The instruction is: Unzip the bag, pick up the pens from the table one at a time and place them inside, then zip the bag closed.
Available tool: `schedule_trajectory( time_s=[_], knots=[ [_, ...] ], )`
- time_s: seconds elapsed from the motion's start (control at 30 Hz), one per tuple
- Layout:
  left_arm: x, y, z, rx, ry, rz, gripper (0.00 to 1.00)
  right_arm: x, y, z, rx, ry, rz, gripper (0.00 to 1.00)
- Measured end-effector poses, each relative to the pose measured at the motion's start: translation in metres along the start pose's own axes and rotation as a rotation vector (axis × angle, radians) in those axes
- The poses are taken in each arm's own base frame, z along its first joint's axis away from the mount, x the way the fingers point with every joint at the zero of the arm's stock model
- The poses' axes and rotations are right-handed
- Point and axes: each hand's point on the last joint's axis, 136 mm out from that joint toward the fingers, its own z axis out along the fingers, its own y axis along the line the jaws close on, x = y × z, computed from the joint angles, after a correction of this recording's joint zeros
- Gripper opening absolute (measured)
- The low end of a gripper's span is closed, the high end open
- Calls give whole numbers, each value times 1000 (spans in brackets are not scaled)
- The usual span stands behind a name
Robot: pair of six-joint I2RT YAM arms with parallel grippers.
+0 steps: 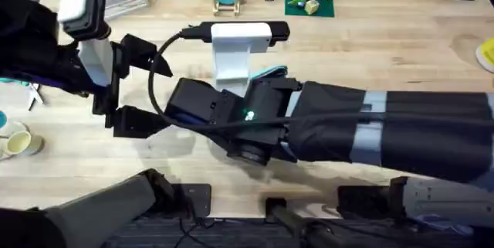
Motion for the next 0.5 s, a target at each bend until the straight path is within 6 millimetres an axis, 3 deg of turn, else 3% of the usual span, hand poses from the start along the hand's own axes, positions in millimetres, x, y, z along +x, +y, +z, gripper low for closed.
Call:
schedule_trajectory(
  time_s=[0.5],
  knots=[
    [0, 0, 0, 0, 0, 0, 990, -3, 4, 0, -14, -14, 12, 251]
  ],
)
